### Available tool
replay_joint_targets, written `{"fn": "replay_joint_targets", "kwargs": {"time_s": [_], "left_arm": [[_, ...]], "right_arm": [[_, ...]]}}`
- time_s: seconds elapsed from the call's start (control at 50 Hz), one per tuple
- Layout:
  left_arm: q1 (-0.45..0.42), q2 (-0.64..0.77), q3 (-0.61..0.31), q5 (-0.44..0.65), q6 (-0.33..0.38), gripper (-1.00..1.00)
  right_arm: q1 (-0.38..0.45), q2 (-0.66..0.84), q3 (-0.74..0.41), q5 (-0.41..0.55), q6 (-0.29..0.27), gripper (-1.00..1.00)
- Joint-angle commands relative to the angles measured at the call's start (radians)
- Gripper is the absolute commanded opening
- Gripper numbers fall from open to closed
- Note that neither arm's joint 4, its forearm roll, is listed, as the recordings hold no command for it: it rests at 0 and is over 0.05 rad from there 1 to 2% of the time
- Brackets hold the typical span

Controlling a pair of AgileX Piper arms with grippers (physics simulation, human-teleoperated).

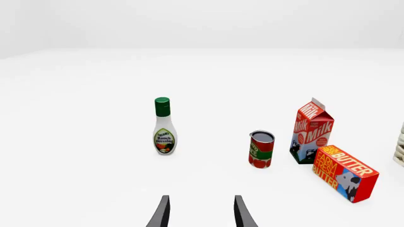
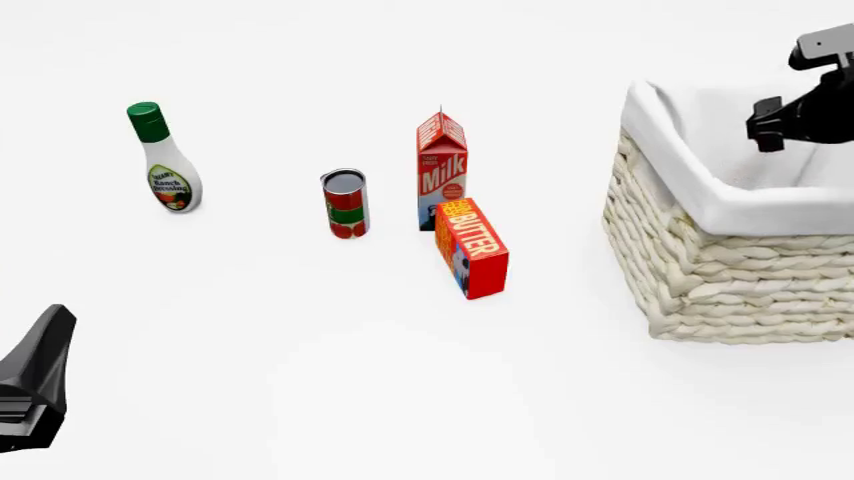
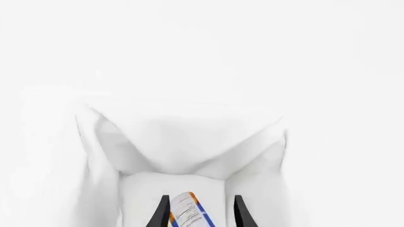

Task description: Pick the alphabet soup and place it in the basket.

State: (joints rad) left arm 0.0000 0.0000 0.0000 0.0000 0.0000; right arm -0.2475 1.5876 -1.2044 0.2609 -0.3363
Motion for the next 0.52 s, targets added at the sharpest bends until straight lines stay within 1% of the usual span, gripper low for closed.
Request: {"fn": "replay_joint_targets", "kwargs": {"time_s": [0.02, 0.06, 0.08, 0.12, 0.16, 0.18, 0.28, 0.34, 0.52], "left_arm": [[0.000, 0.000, 0.000, 0.000, 0.000, 1.00], [0.000, 0.000, 0.000, 0.000, 0.000, 1.00], [0.000, 0.000, 0.000, 0.000, 0.000, 1.00], [0.000, 0.000, 0.000, 0.000, 0.000, 1.00], [0.000, 0.000, 0.000, 0.000, 0.000, 1.00], [0.000, 0.000, 0.000, 0.000, 0.000, 1.00], [0.000, 0.000, 0.000, 0.000, 0.000, 1.00], [0.000, 0.000, 0.000, 0.000, 0.000, 1.00], [0.000, 0.000, 0.000, 0.000, 0.000, 1.00]], "right_arm": [[0.042, -0.142, 0.020, 0.069, 0.011, 1.00], [0.048, -0.170, 0.014, 0.095, 0.017, 1.00], [0.052, -0.184, -0.010, 0.125, 0.015, 1.00], [0.061, -0.218, 0.005, 0.129, 0.019, 1.00], [0.061, -0.218, 0.005, 0.129, 0.019, 1.00], [0.075, -0.257, 0.005, 0.151, 0.020, 1.00], [0.114, -0.345, -0.012, 0.218, 0.034, 1.00], [0.149, -0.405, -0.016, 0.258, 0.032, 1.00], [0.196, -0.483, -0.038, 0.323, 0.052, 1.00]]}}
